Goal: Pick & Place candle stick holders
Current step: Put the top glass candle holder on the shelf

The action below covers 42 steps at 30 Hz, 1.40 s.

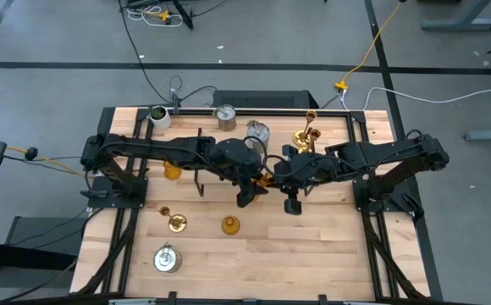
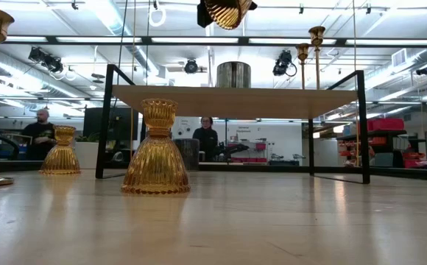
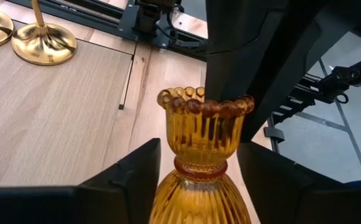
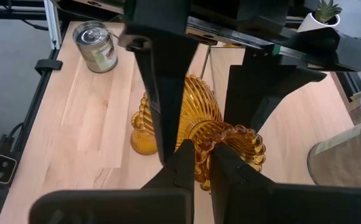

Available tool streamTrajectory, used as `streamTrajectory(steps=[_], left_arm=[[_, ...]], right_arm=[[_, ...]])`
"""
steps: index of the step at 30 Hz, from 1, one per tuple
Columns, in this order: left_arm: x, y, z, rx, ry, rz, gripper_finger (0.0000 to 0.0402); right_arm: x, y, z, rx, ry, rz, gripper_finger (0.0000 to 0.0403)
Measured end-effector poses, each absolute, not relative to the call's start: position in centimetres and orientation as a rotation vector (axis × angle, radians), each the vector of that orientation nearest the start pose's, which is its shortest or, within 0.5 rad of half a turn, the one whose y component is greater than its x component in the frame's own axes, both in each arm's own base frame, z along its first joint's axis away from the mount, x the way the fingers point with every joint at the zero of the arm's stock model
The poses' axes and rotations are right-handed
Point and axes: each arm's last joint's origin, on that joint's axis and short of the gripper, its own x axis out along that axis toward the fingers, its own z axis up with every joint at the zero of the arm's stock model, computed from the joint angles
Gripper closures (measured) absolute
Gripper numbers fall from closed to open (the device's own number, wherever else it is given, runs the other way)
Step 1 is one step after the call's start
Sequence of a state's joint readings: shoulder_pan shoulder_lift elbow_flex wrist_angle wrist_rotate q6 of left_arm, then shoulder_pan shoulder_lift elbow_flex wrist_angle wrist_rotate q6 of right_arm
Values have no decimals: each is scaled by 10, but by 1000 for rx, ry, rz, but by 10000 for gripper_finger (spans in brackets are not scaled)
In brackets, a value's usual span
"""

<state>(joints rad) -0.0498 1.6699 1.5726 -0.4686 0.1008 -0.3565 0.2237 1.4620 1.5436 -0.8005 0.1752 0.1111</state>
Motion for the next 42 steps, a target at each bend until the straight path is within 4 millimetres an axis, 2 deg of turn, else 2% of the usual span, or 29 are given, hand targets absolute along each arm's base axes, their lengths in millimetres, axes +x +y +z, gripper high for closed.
streamTrajectory(steps=[15,42], left_arm=[[377,-22,351,-367,585,-71,258],[377,-23,351,-373,594,-96,265]], right_arm=[[297,63,382,-35,707,18,389],[297,63,382,-33,706,16,389]])
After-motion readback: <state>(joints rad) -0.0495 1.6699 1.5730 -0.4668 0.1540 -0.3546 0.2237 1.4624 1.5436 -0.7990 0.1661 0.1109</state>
